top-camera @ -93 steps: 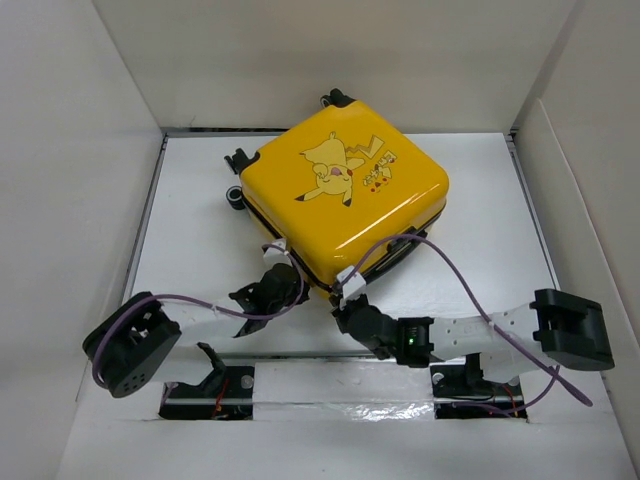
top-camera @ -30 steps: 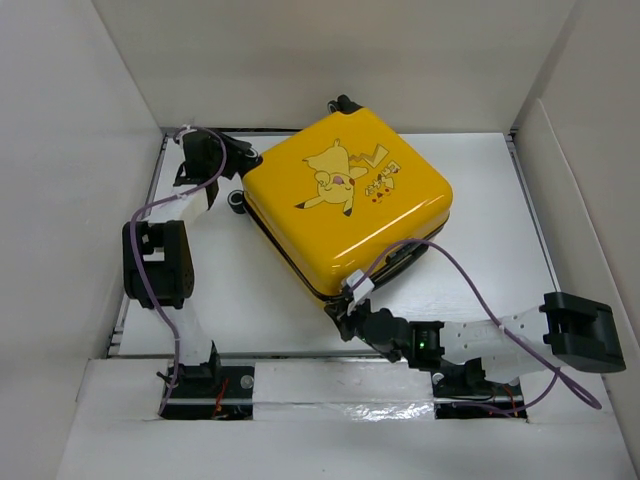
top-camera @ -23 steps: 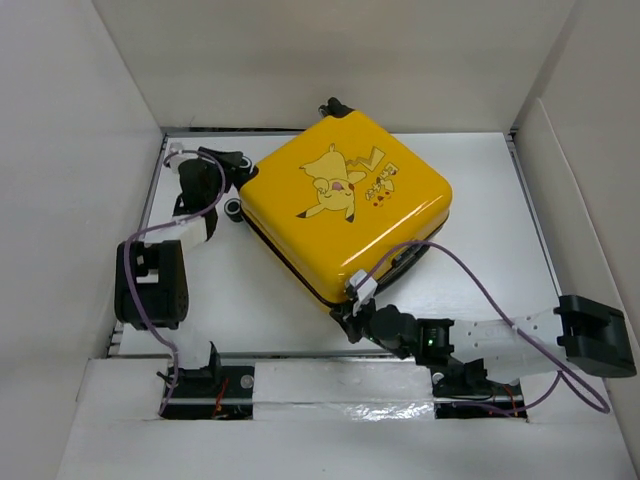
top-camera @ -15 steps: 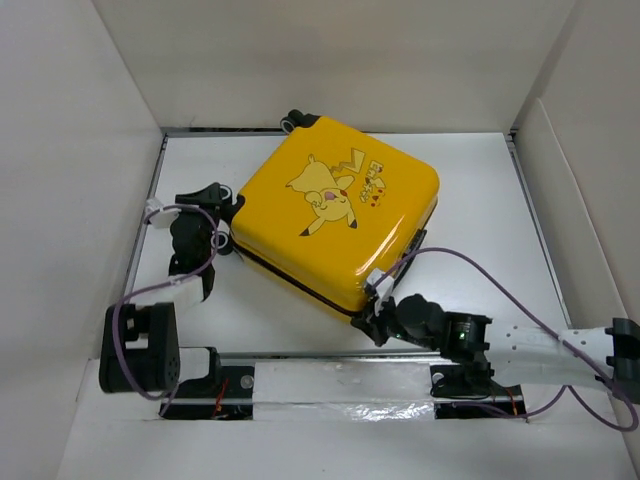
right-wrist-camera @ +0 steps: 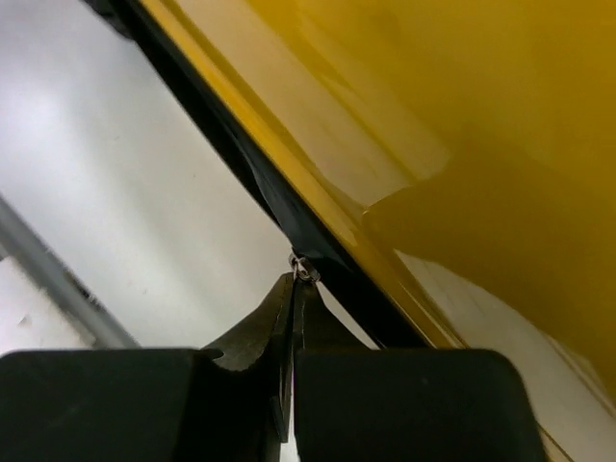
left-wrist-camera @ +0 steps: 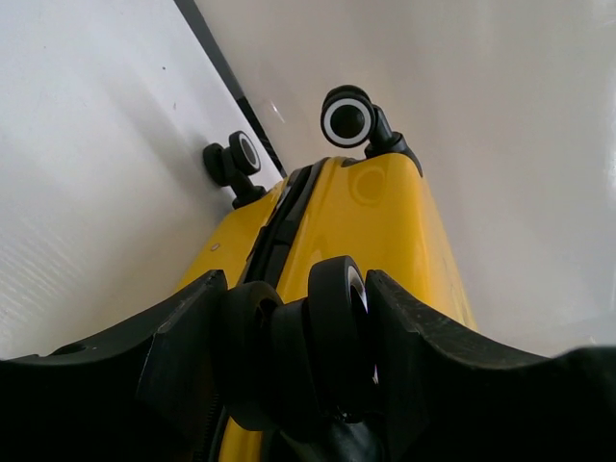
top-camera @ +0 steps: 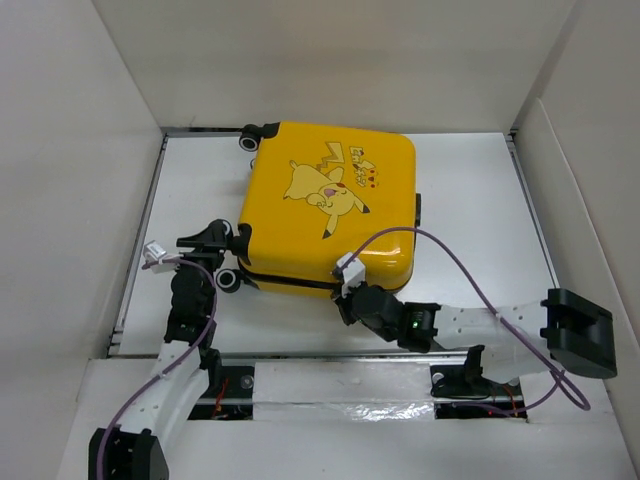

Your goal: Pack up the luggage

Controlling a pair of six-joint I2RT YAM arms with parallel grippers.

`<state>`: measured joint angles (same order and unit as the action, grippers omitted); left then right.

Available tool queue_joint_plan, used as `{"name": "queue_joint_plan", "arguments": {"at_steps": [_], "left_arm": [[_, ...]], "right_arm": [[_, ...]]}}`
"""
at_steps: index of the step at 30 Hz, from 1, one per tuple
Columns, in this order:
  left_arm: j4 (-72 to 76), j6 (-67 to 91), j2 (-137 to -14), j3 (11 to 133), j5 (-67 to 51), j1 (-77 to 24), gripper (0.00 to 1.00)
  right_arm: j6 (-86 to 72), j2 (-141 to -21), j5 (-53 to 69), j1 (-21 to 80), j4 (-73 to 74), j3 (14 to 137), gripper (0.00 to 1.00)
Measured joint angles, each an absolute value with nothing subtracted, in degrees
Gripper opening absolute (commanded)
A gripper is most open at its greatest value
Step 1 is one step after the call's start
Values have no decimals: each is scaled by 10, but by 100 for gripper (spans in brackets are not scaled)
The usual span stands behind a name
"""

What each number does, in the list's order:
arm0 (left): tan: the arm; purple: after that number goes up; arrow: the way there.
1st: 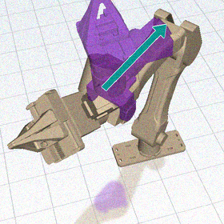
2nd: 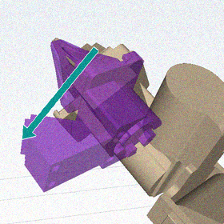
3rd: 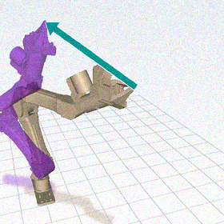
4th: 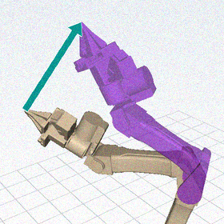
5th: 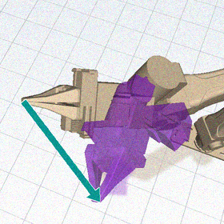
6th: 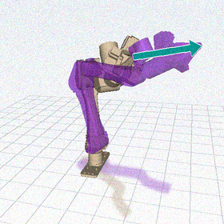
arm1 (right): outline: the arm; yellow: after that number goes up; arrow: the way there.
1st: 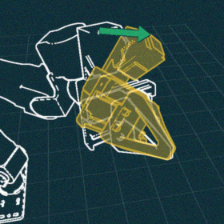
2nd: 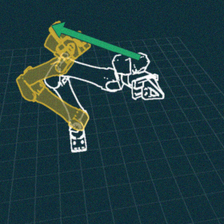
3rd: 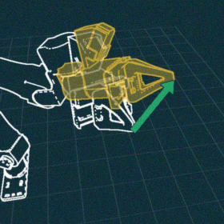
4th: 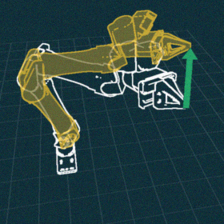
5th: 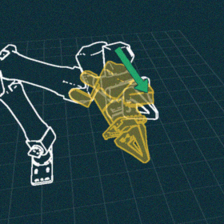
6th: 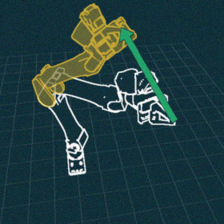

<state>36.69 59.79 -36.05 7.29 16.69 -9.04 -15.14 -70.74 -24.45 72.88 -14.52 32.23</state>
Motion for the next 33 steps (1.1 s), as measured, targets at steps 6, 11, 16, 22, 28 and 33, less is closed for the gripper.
{"name": "queue_joint_plan", "arguments": {"at_steps": [6,11,16,22,28,33], "left_arm": [[358,599,-322,56,152,-90,0],[360,597,-319,53,145,-90,0],[370,581,-334,60,141,-90,0],[371,553,-390,94,194,-162,0],[413,548,-548,183,254,-392,0],[459,549,-632,228,269,-491,0]], "right_arm": [[-117,-741,-270,728,-109,361,0],[-96,-754,-234,719,-93,379,0],[-95,-857,-235,745,-146,448,0],[-87,-783,-218,719,-146,409,0],[-87,-533,-128,526,-42,271,0],[-73,-472,-74,412,23,252,0]]}}
